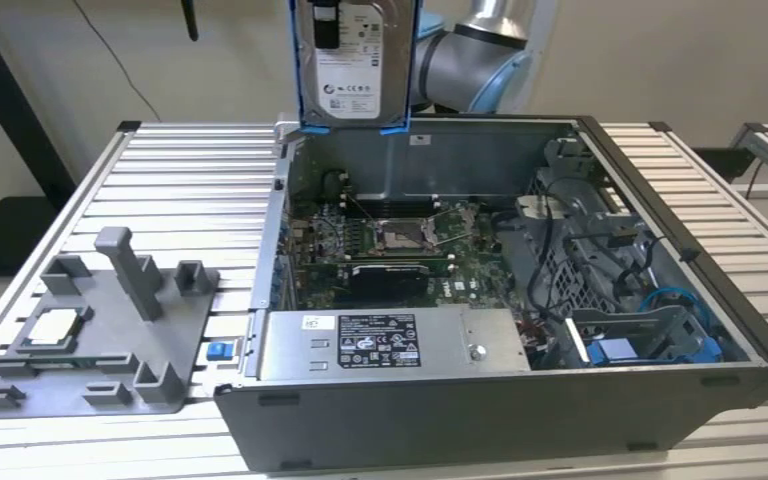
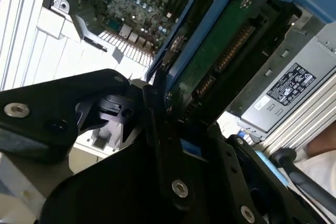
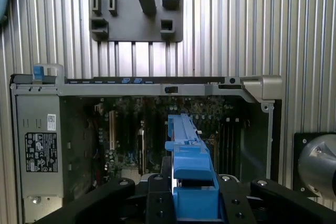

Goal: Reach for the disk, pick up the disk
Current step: 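Pick up the disk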

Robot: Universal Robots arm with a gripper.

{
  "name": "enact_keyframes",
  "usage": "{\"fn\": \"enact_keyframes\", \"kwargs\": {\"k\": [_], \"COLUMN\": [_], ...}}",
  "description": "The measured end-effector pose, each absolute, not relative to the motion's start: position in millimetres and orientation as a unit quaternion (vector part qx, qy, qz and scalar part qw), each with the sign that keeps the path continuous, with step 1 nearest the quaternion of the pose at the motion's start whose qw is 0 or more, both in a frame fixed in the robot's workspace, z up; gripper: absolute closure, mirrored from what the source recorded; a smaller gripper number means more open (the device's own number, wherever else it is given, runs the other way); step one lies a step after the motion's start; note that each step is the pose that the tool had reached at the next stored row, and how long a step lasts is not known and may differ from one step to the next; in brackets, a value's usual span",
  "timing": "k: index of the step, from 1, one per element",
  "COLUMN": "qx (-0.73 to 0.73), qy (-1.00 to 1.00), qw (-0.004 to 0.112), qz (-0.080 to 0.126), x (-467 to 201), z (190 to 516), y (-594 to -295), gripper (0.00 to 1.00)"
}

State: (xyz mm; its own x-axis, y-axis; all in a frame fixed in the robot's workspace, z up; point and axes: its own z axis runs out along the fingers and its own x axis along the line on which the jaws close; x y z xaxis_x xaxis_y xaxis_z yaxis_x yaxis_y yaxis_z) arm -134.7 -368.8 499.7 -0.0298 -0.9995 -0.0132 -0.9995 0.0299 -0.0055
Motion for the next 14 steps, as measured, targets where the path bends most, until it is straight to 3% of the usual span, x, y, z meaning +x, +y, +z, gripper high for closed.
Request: {"fn": "enact_keyframes", "kwargs": {"k": [14], "qx": [-0.696], "qy": [0.718], "qw": [0.007], "qz": [0.003], "x": [-105], "z": [499], "y": [-369], "gripper": [1.00]}}
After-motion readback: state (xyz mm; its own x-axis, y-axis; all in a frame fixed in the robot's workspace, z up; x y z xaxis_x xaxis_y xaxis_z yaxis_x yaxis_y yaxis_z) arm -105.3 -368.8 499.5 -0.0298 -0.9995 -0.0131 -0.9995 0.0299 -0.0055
